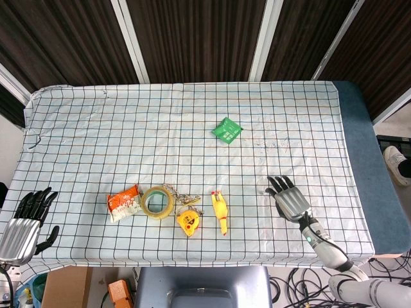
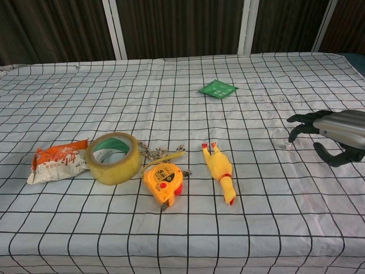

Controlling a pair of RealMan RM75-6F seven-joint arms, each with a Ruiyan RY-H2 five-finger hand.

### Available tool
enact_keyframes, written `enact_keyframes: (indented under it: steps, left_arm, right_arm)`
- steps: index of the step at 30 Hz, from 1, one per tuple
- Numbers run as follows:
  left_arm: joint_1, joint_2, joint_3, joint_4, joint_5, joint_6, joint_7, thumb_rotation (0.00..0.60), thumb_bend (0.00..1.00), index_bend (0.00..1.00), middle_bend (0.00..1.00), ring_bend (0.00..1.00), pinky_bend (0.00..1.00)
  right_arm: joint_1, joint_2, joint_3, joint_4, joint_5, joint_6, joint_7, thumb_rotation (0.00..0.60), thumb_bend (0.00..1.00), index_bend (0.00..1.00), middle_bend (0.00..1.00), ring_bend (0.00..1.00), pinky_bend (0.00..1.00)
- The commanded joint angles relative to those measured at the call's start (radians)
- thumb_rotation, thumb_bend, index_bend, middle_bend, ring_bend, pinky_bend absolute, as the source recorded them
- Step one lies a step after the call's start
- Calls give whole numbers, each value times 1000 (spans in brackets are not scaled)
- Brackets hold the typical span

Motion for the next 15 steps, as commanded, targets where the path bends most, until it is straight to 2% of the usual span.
enact_keyframes:
  steps: [1, 15]
  left_arm:
    - [-2, -1, 0, -1, -3, -5, 4, 600, 421, 0, 0, 20, 42]
    - [1, -1, -1, -4, -11, -8, 14, 600, 422, 0, 0, 20, 42]
  right_arm:
    - [0, 0, -2, 5, -2, 3, 4, 600, 760, 211, 0, 0, 0]
    - [6, -18, -13, 20, -11, 5, 5, 600, 760, 211, 0, 0, 0]
